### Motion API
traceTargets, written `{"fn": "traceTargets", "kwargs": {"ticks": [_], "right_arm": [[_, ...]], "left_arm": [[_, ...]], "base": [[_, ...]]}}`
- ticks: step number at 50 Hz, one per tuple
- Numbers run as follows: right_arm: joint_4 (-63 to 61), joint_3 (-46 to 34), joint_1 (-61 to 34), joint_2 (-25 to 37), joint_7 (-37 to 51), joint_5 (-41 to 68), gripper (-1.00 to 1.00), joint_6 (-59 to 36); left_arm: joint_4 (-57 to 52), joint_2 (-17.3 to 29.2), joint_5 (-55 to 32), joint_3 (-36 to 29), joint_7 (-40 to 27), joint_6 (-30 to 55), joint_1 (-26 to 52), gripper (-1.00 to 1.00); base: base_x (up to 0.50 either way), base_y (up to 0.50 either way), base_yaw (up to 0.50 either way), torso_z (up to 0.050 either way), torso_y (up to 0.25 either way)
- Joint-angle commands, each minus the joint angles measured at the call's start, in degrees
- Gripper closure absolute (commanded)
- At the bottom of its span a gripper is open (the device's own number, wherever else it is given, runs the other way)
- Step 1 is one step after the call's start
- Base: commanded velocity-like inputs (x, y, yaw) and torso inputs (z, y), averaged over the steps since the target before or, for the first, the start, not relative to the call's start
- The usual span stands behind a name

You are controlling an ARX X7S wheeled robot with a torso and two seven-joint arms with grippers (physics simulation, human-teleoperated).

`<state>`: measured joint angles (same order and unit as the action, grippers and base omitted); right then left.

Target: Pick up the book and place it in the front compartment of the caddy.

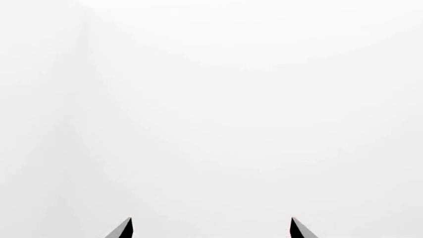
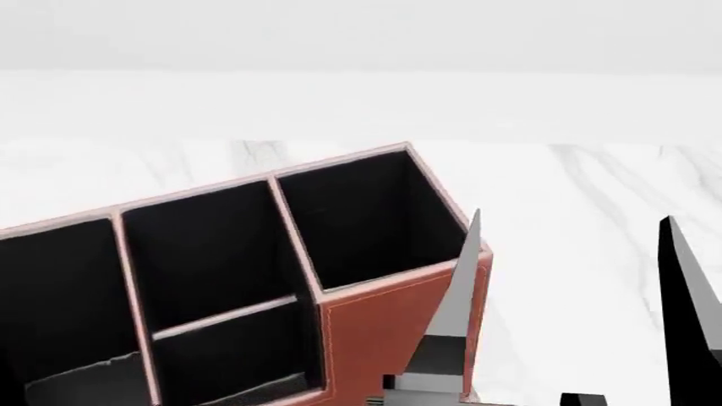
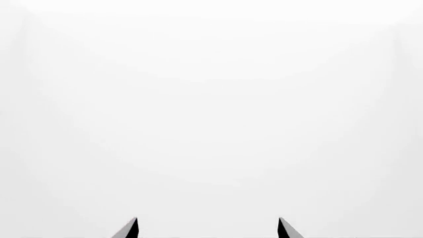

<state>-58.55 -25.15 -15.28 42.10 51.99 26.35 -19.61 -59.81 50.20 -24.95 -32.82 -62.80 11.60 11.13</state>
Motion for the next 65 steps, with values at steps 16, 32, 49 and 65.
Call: {"fn": "traceTargets", "kwargs": {"ticks": [16, 32, 49, 65], "right_arm": [[-0.3, -1.8, -1.0, 0.3, -0.6, -1.8, -1.0, 1.8], [-0.6, -2.9, -2.1, 1.4, 0.6, -1.4, -1.0, 1.9], [-0.7, -5.6, -3.3, 3.6, 3.4, -1.1, -1.0, 3.4], [-0.3, -7.4, -4.6, 4.1, 3.7, -1.6, -1.0, 5.0]], "left_arm": [[0.1, 7.2, -1.9, -12.7, -9.7, -5.3, 10.4, -1.0], [0.1, 9.7, -1.8, -18.6, -13.2, -6.6, 15.1, -1.0], [0.7, 13.2, -6.7, -45.9, -20.0, -22.3, 40.6, -1.0], [11.2, 6.5, -7.2, -54.9, -2.6, -43.4, 44.5, -1.0]], "base": [[0.0, 0.16, 0.0, 0.02, 0.0], [0.0, 0.0, 0.0, 0.049, 0.0], [0.0, 0.0, 0.0, 0.04, 0.0], [0.0, 0.0, 0.0, 0.0, 0.0]]}}
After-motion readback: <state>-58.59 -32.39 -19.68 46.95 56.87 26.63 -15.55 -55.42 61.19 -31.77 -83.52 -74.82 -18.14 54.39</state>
